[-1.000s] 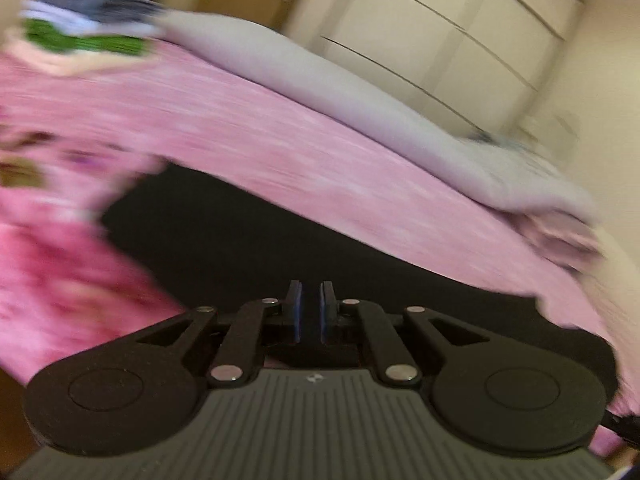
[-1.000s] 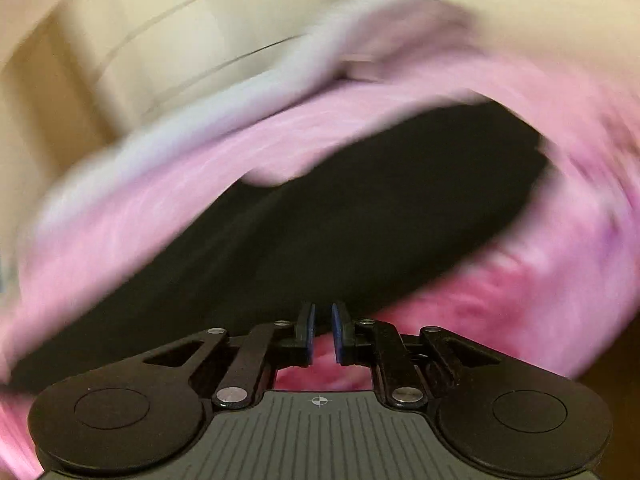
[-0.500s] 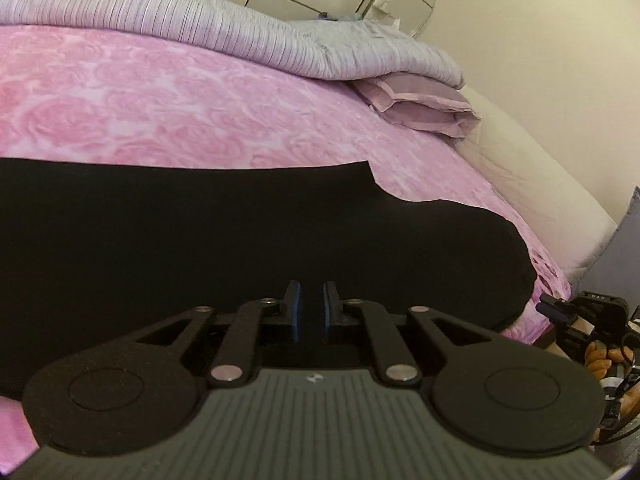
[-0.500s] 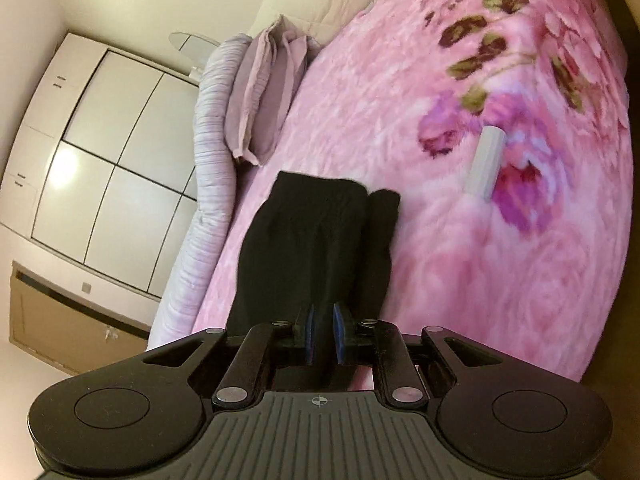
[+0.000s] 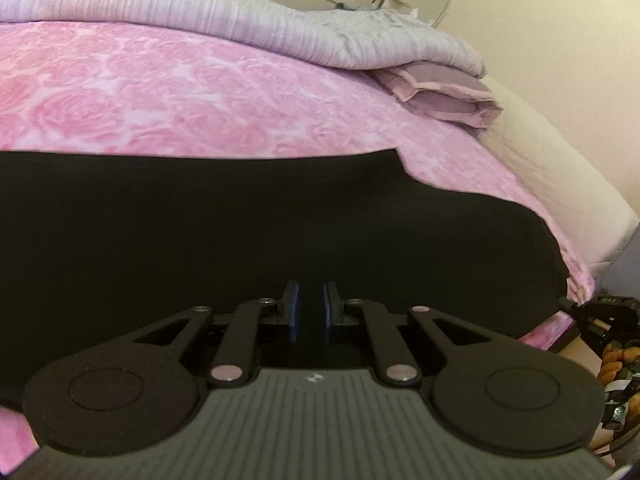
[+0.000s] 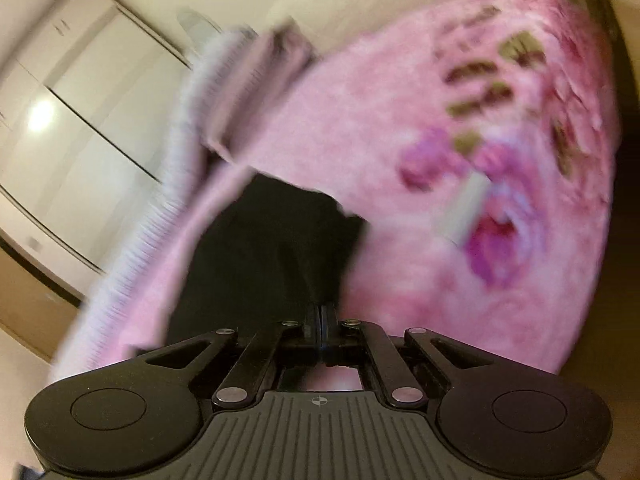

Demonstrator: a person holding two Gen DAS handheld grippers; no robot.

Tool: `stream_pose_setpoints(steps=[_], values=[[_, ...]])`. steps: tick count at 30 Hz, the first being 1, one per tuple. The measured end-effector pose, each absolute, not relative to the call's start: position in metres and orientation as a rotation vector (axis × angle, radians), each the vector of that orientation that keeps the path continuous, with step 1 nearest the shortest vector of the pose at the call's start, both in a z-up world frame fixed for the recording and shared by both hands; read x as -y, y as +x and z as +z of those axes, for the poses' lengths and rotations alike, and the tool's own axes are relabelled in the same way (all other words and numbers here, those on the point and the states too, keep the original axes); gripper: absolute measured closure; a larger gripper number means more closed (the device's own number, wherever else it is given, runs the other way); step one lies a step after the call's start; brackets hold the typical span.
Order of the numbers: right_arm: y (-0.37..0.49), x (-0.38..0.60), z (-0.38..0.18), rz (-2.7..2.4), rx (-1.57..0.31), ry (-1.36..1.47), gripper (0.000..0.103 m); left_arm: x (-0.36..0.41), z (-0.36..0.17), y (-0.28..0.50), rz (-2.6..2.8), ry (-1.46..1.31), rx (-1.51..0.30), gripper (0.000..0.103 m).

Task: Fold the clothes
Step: 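Lay the pants flat on the bed and open both grippers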

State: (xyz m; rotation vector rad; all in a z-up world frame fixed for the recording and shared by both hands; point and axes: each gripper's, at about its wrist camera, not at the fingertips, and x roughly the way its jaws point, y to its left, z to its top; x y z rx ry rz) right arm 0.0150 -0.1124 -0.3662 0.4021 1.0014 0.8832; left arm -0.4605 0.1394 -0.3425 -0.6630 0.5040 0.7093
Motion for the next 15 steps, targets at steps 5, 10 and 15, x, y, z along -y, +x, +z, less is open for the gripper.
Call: stream_pose_setpoints(steps=[5,10,15], values=[[-0.019,0.107,-0.339,0.808,-0.848,0.204,0.098,-0.135,-0.340,-0.478,0.747,-0.656,-0.497,0.096],[-0.071,0.084,-0.318,0.874,-0.630,-0.030,0.068,-0.130,-0.337,-0.485,0.811,-0.609,-0.496,0.095],[-0.117,0.055,-0.352,1.007,-0.733,-0.198,0.059,-0.116,-0.347,-0.487,0.856,-0.579,-0.562,0.091]])
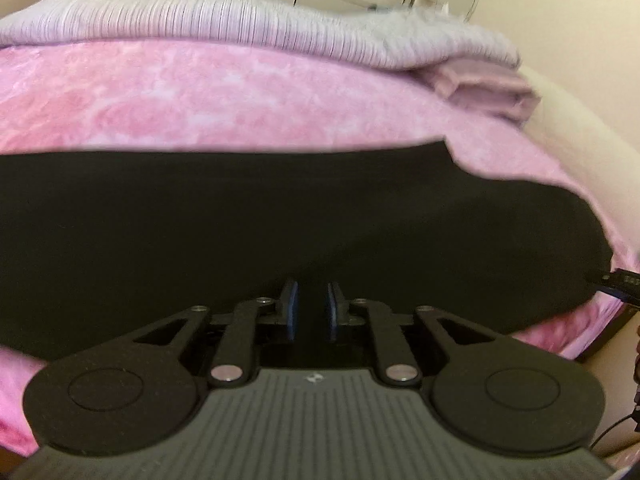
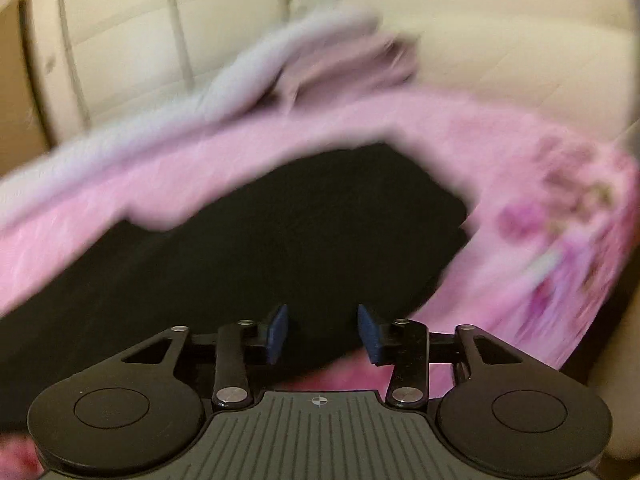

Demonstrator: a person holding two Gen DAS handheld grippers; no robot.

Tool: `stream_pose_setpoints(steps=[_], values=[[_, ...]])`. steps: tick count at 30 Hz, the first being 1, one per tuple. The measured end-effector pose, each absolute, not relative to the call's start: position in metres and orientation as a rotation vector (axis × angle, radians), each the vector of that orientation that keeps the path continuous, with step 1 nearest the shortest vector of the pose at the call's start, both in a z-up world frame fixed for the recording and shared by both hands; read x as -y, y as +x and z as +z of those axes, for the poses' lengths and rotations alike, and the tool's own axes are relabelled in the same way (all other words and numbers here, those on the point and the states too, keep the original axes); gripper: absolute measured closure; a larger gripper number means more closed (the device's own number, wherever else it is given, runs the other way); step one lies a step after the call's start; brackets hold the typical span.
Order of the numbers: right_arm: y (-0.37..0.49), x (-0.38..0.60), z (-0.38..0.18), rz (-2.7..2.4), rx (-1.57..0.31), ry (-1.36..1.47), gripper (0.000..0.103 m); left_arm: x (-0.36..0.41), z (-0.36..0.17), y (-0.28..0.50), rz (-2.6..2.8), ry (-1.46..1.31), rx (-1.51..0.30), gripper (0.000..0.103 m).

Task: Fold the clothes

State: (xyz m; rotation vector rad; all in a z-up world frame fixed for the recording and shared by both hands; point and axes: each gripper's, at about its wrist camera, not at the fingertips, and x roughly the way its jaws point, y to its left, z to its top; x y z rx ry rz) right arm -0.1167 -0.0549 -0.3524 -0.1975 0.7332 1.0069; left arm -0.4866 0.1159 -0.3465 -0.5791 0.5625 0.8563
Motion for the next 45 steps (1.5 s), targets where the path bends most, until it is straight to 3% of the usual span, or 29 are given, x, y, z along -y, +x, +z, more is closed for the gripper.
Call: stream_pose_setpoints(steps=[7,10,11,16,26,45], values=[[-0.155,0.077,-0.341,0.955,-0.777,-0.246,0.058,-0.090,-0.330,-0.505,0.933,-0.594,-0.615,0.088],[-0.178,0.079,-0.323,0.983,-0.763,-0.246,0.057,-0.077,-0.313,-0.511,0.986,-0.556,-0.636,0.071],[-0.186,0.078,-0.317,0.995,-0.756,-0.250,0.057,-0.073,-0.307,-0.512,0.998,-0.539,-0.640,0.070],[-0.222,0.068,-0.302,1.029,-0.723,-0.307,0.050,-0.054,-0.292,-0.521,1.039,-0.492,-0.660,0.068],[-0.262,0.080,-0.293,1.031,-0.709,-0.337,0.049,-0.027,-0.284,-0.544,1.103,-0.466,-0.684,0.064],[-0.256,0.109,-0.277,0.949,-0.672,-0.317,0.048,0.005,-0.273,-0.526,1.026,-0.412,-0.669,0.058]])
